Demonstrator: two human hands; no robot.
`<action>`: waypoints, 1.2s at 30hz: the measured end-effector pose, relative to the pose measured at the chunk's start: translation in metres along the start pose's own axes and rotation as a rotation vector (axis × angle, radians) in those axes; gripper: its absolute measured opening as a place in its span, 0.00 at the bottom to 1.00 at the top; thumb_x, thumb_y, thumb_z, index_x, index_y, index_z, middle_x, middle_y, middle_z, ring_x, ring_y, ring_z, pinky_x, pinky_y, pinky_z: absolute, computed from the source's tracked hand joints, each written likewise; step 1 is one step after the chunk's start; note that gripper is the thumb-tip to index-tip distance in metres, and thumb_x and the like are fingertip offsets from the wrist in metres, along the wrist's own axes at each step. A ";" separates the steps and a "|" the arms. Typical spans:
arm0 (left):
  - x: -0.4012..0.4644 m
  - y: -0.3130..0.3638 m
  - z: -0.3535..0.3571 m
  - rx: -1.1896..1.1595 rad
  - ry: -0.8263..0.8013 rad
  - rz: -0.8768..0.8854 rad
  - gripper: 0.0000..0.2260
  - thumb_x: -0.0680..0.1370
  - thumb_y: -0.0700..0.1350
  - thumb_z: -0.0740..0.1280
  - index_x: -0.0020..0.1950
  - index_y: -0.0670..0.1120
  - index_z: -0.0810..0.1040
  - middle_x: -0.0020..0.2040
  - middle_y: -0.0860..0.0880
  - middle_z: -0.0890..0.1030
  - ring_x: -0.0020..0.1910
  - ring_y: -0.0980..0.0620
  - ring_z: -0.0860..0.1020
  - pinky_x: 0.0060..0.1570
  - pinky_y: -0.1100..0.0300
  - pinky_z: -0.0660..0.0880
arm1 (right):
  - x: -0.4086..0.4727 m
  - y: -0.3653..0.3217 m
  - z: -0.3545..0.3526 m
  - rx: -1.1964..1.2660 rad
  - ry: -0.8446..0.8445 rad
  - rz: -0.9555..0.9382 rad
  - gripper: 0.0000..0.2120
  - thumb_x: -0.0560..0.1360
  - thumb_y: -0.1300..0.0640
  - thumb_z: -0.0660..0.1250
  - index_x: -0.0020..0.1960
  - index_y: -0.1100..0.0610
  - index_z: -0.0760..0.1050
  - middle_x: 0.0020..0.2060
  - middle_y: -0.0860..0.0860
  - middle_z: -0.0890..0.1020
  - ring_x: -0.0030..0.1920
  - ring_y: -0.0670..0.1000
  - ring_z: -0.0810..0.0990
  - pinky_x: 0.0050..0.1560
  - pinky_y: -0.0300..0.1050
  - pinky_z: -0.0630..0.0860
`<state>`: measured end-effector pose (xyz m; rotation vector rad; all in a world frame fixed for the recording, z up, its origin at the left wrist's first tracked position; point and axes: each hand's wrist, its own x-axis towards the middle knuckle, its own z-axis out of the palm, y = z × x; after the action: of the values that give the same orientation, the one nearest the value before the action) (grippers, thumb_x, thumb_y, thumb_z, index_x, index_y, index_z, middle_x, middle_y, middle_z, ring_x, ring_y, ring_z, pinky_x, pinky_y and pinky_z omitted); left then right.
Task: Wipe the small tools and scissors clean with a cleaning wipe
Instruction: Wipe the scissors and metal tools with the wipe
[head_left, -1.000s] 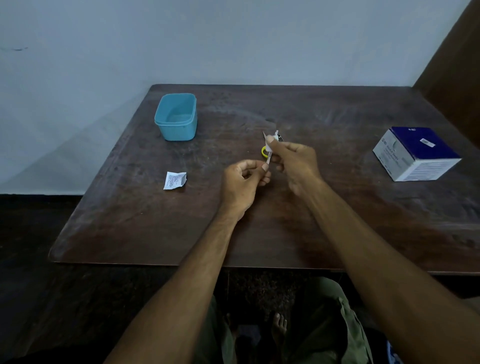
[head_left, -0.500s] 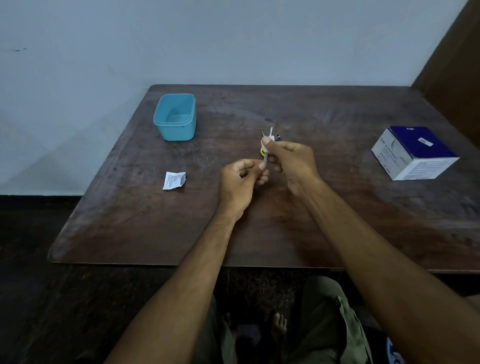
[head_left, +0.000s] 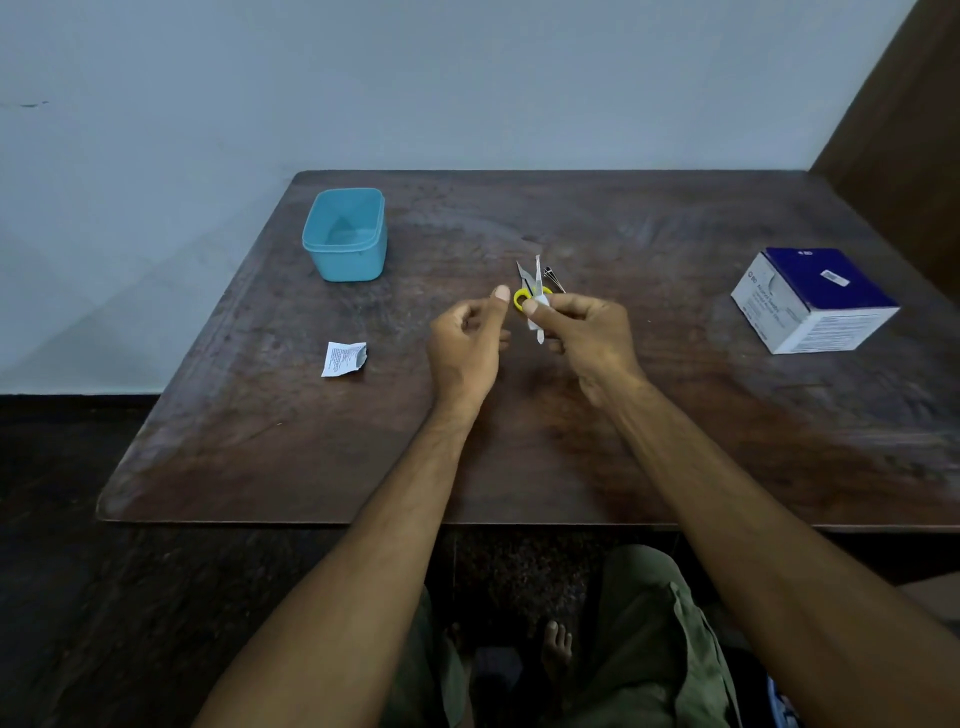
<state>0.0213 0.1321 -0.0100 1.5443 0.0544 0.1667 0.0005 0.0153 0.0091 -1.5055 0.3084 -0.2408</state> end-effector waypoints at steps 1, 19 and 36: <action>0.002 0.007 0.000 -0.007 -0.035 0.019 0.11 0.77 0.48 0.70 0.43 0.41 0.82 0.33 0.50 0.81 0.30 0.56 0.79 0.35 0.60 0.77 | -0.002 -0.001 0.000 0.002 -0.010 -0.017 0.02 0.71 0.60 0.74 0.41 0.57 0.82 0.32 0.52 0.80 0.28 0.42 0.74 0.29 0.32 0.69; 0.010 0.039 -0.007 0.028 -0.209 -0.008 0.06 0.76 0.40 0.71 0.38 0.45 0.82 0.27 0.54 0.81 0.29 0.58 0.79 0.38 0.63 0.79 | -0.013 0.002 0.001 -0.098 -0.090 -0.227 0.01 0.71 0.62 0.74 0.42 0.60 0.83 0.32 0.51 0.82 0.32 0.44 0.77 0.37 0.37 0.74; 0.010 0.048 -0.012 0.052 -0.224 -0.086 0.07 0.79 0.36 0.64 0.48 0.40 0.83 0.32 0.51 0.81 0.27 0.62 0.76 0.30 0.69 0.73 | -0.024 0.007 -0.002 0.240 -0.257 0.071 0.05 0.72 0.64 0.72 0.47 0.59 0.79 0.40 0.54 0.82 0.36 0.45 0.79 0.32 0.35 0.72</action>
<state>0.0260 0.1459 0.0380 1.6003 -0.0520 -0.0770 -0.0225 0.0218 0.0028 -1.2687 0.1217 -0.0249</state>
